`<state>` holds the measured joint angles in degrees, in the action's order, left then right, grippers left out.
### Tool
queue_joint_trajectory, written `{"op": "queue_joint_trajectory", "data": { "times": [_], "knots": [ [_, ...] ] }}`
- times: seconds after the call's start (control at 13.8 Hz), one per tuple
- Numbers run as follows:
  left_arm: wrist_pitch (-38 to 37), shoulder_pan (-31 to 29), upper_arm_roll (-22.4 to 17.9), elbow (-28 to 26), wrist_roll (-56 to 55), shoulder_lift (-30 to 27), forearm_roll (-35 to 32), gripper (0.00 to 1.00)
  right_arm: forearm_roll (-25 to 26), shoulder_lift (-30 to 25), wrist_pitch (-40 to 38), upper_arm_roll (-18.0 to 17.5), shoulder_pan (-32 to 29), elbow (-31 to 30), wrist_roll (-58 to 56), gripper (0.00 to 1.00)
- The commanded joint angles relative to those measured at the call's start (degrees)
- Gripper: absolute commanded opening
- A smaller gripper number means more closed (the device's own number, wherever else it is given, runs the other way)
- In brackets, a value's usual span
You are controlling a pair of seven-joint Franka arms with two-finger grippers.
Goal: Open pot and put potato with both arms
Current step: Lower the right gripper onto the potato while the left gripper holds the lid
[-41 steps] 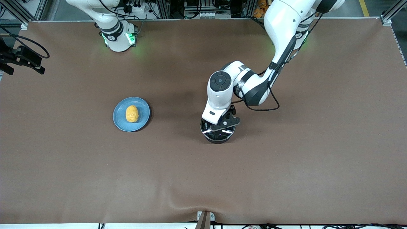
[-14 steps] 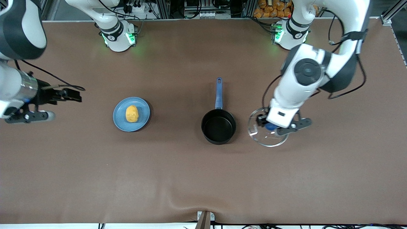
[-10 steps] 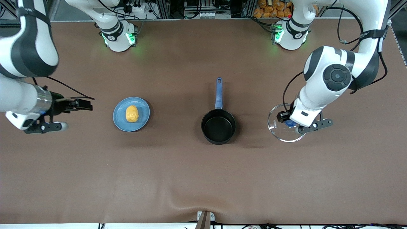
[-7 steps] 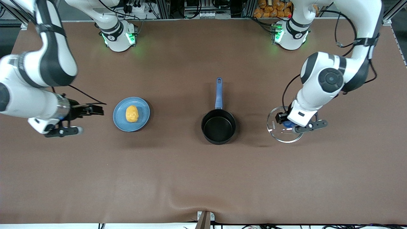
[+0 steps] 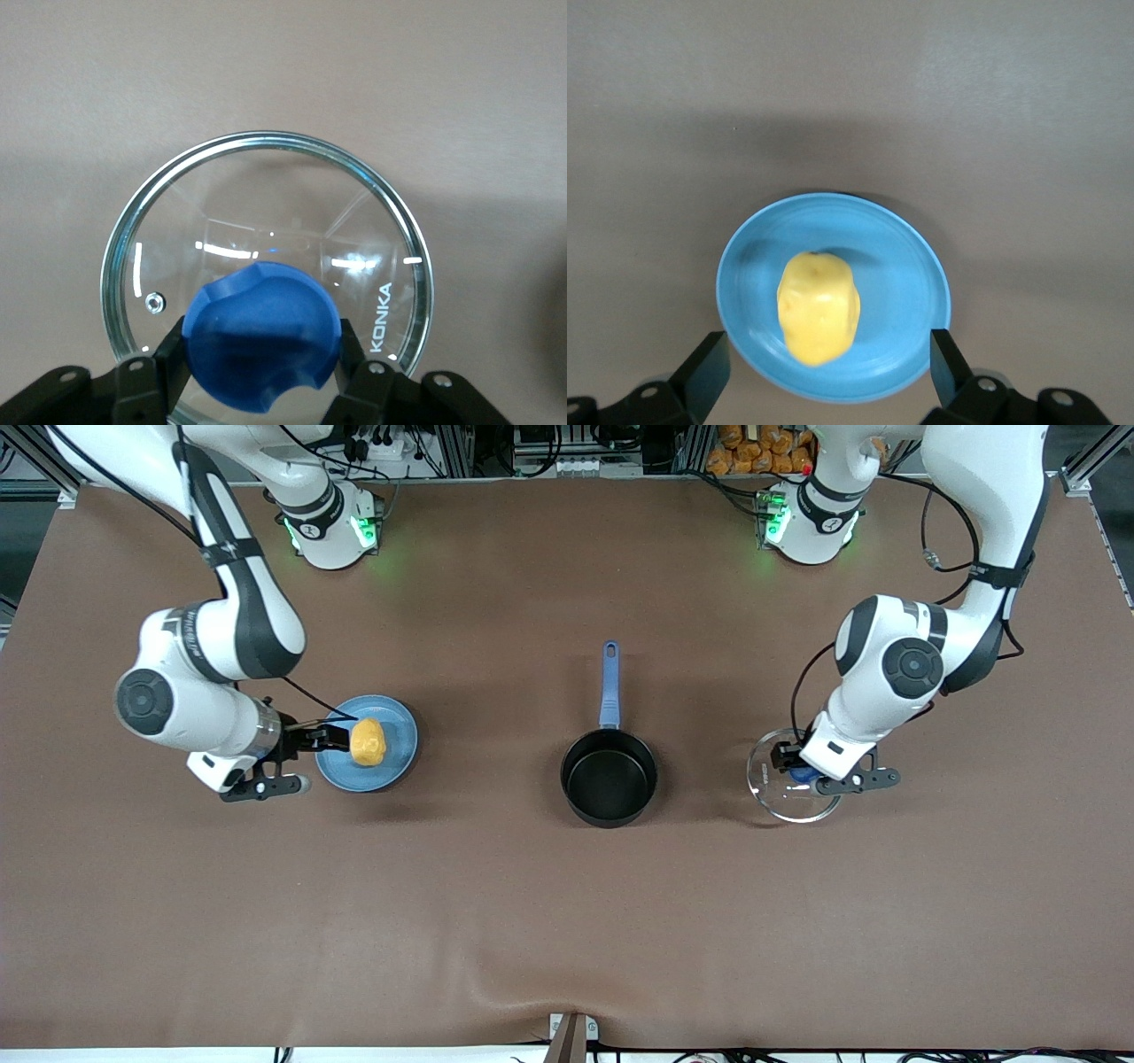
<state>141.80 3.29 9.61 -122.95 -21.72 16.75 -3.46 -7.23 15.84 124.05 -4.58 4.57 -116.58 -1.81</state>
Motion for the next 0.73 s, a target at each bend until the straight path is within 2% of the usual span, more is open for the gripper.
{"op": "queue_joint_trajectory", "data": {
  "times": [0.0,0.29,0.51,0.65],
  "knots": [
    [3.12,-1.35,0.32,-2.03,2.11,-0.49,0.03,0.25,-1.04,1.64,5.14,0.27,1.14,-3.30,-0.47,1.00],
    [7.25,-1.79,0.23,-2.20,3.17,2.50,-0.31,0.25,-1.04,4.72,15.16,0.18,2.81,-7.78,-0.47,1.00],
    [8.48,-1.97,-0.12,-2.47,3.17,3.99,-2.77,0.26,-1.04,4.90,15.52,0.18,3.08,-8.84,-0.47,1.00],
    [9.80,-4.42,-0.03,-2.64,3.17,4.70,-6.54,0.27,-1.74,4.90,15.35,0.18,3.16,-9.28,-0.38,1.00]
  ]
}}
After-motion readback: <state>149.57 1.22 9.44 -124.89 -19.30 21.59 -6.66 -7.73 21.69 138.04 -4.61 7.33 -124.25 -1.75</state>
